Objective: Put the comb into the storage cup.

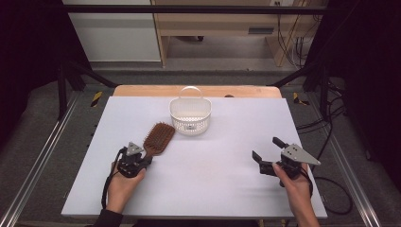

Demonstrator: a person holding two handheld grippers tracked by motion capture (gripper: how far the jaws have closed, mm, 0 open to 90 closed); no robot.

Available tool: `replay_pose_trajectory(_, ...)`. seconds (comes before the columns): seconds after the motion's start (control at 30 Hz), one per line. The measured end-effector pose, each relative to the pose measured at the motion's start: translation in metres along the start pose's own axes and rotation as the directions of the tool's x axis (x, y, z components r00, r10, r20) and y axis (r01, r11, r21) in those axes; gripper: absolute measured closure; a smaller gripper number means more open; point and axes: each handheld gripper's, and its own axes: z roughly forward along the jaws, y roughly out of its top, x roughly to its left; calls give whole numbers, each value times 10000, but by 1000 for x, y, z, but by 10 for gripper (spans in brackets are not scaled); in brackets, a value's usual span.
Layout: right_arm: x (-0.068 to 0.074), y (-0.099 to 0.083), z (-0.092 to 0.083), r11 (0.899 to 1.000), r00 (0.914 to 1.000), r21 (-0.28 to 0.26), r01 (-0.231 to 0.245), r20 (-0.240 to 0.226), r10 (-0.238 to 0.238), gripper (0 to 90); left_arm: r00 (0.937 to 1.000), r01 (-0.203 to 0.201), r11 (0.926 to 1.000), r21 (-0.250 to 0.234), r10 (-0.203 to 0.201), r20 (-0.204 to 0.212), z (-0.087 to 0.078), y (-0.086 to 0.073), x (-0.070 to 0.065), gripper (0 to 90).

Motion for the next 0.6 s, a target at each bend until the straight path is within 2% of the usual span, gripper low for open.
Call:
replay_pose_trajectory(0.37, 0, 0, 0, 10000, 10000, 36, -50, -66, 51, 53, 9999, -39, 10000, 46, 39, -119, -1, -1, 2, 898)
replay_pose_trajectory(0.6, 0, 0, 0, 10000, 9999, 36, -56, -96, 56, 53, 10000, 55, 10000, -83, -55, -19, -3, 0, 1, 898)
